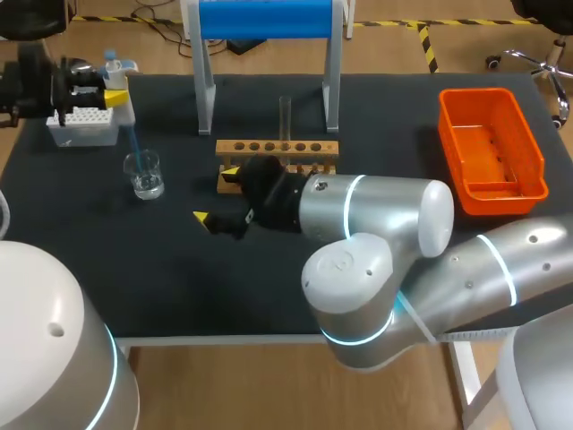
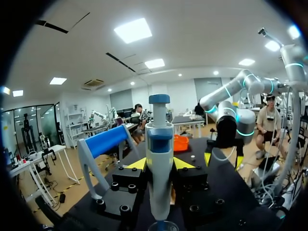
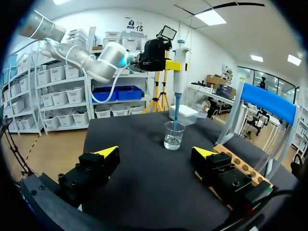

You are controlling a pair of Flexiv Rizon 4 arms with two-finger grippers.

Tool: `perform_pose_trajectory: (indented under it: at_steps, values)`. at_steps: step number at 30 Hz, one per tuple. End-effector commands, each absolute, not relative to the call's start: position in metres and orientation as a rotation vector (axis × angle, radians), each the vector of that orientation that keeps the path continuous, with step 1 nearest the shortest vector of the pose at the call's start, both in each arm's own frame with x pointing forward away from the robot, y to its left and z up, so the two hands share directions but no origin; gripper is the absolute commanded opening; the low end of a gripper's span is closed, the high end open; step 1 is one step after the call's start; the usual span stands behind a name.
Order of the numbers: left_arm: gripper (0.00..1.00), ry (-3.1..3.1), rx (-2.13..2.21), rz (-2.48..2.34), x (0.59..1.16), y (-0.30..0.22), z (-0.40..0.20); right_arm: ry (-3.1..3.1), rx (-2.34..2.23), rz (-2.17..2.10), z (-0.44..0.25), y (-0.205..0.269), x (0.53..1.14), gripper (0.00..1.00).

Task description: Invert the test tube, pick up the pipette, mount the tip to pipette, aspirate from beaker and dispense into the tube, eject the tip, return the pipette, and cap with the stopper.

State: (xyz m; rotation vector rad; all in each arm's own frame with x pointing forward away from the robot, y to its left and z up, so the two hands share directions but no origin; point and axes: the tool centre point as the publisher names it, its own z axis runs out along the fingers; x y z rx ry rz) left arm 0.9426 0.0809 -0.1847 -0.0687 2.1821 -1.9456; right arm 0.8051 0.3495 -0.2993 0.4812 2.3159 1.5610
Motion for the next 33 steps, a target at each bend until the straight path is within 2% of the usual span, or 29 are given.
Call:
perform_pose_trajectory:
  at_steps: [1,33]
  values:
    - [0.00,2.185,-0.064,-1.952,0.945,0.082,-0.190,2.317,0.480,1.561,-0.300,0.349,0.805,1.00]
    - [0.00,2.173,-0.078,-1.956,0.947,0.085,-0.212,2.317,0.480,1.561,-0.300,0.349,0.805,1.00]
